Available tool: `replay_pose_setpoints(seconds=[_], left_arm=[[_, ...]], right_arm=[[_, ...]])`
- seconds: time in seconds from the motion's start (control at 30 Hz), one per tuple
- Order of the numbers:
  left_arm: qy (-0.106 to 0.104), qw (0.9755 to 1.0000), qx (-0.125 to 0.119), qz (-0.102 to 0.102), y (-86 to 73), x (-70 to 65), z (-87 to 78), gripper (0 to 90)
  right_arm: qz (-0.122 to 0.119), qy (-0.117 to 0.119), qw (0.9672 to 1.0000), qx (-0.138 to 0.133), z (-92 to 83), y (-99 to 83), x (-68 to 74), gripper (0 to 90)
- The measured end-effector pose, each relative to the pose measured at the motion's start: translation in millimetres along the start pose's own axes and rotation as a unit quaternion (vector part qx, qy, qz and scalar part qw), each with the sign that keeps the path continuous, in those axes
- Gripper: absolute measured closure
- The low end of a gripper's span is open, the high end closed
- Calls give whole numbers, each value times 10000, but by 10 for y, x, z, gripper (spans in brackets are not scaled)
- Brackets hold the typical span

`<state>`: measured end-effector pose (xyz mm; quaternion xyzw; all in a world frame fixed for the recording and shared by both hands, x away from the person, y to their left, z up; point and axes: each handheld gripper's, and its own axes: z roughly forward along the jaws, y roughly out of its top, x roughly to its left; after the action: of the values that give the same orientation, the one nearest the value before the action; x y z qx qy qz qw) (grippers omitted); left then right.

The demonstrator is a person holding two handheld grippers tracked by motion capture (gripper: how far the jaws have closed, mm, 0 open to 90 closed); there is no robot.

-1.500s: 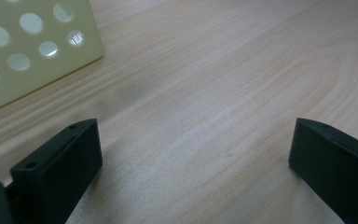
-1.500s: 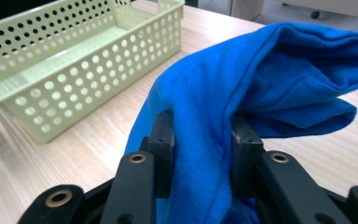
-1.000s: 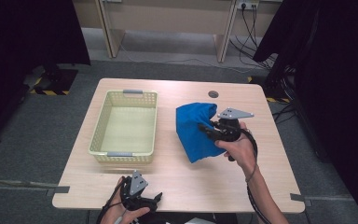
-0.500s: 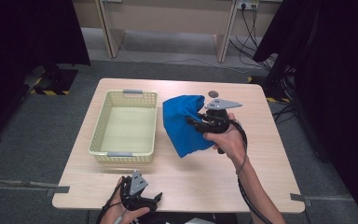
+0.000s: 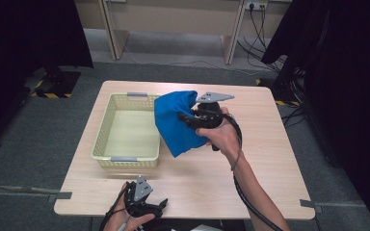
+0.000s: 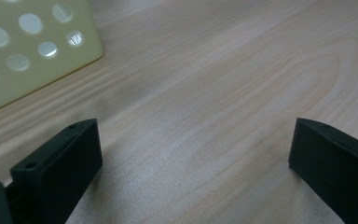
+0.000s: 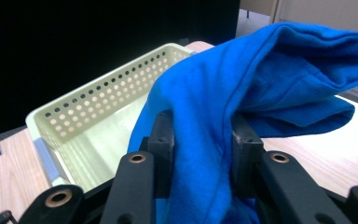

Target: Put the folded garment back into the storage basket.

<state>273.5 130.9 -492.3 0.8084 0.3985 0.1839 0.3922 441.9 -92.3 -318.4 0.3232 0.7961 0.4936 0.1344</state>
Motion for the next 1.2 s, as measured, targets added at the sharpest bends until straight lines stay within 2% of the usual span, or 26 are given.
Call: replay_pose_setpoints(seconds=[0.53, 1.2], left_arm=[[-1, 10000, -2, 5, -1, 1, -1, 15], [-11, 10000, -10, 10, -4, 2, -2, 15]], right_arm=[[36, 248, 9996, 155, 351, 261, 255, 678], [143, 245, 9993, 264, 810, 411, 490, 677]])
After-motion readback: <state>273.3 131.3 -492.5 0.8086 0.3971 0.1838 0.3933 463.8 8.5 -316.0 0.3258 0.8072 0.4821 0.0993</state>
